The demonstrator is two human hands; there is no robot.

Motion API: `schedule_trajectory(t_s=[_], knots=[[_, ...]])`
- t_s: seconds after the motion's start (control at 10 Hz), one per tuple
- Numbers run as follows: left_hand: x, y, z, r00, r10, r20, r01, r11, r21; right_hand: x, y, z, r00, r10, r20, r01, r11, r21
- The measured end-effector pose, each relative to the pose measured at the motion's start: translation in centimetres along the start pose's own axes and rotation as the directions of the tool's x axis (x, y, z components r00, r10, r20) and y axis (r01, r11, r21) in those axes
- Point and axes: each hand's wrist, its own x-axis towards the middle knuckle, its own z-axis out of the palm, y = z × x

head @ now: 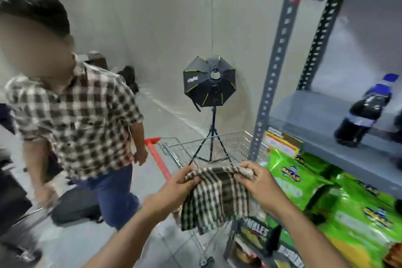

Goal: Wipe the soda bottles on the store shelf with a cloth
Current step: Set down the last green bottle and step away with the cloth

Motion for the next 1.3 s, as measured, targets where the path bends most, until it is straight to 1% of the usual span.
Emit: schedule_trajectory(t_s=[0.1, 0.2, 0.3, 0.4, 0.5, 0.6, 0.7, 0.8, 0.9, 1.0, 1.1, 1.2, 1.3], knots=[[1.9, -3.2, -3.9, 0.988, -0.125, -0.091, 0.119, 0.99, -0.072, 4.0, 0.5, 4.3, 0.998, 0.041, -0.037, -0.042, 0.999, -0.021], [3.6, -6.1, -7.0, 0.957, -0.224, -0.183, 0.208, 0.973, -0.105, 7.3, 0.8, 7.4, 0.983, 0.178, 0.051, -0.175, 0.983, -0.058], [5.0, -8.6, -9.2, 0.919, -0.292, -0.264, 0.259, 0.954, -0.153, 10.1, 1.4, 10.0, 0.939, 0.302, 0.162, -0.307, 0.952, 0.007], [6.0, -11.2, -10.5, 0.862, -0.383, -0.333, 0.335, 0.922, -0.193, 12.5, 2.5, 12.4, 0.932, 0.34, 0.123, -0.333, 0.94, -0.072], [6.8, -14.1, -11.2, 0.797, -0.48, -0.366, 0.414, 0.876, -0.248, 14.5, 4.6, 14.7, 0.934, 0.349, 0.074, -0.334, 0.928, -0.165], [7.4, -16.7, -11.7, 0.747, -0.55, -0.374, 0.478, 0.835, -0.272, 15.8, 7.2, 16.8, 0.938, 0.341, 0.059, -0.318, 0.916, -0.244], [7.9, -18.5, -11.8, 0.717, -0.583, -0.382, 0.527, 0.812, -0.249, 16.7, 9.6, 18.6, 0.945, 0.325, 0.038, -0.296, 0.898, -0.326], [8.4, -19.8, -11.8, 0.711, -0.589, -0.385, 0.57, 0.803, -0.175, 17.4, 11.4, 20.1, 0.944, 0.329, 0.002, -0.301, 0.866, -0.399], [8.5, -20.1, -11.7, 0.711, -0.59, -0.384, 0.594, 0.795, -0.121, 17.6, 12.5, 20.9, 0.944, 0.329, -0.004, -0.29, 0.828, -0.48], [8.6, -20.2, -11.7, 0.729, -0.551, -0.407, 0.588, 0.808, -0.04, 17.5, 13.3, 21.2, 0.944, 0.33, 0.002, -0.283, 0.813, -0.509], [8.6, -19.5, -12.0, 0.754, -0.487, -0.44, 0.548, 0.837, 0.013, 17.3, 13.2, 21.2, 0.951, 0.31, 0.012, -0.255, 0.802, -0.54], [9.1, -18.7, -12.4, 0.787, -0.37, -0.494, 0.486, 0.865, 0.126, 17.2, 12.6, 20.4, 0.959, 0.282, 0.012, -0.231, 0.81, -0.539], [10.4, -15.5, -12.1, 0.829, -0.191, -0.525, 0.351, 0.909, 0.223, 17.4, 10.8, 18.7, 0.974, 0.222, -0.036, -0.209, 0.839, -0.502]])
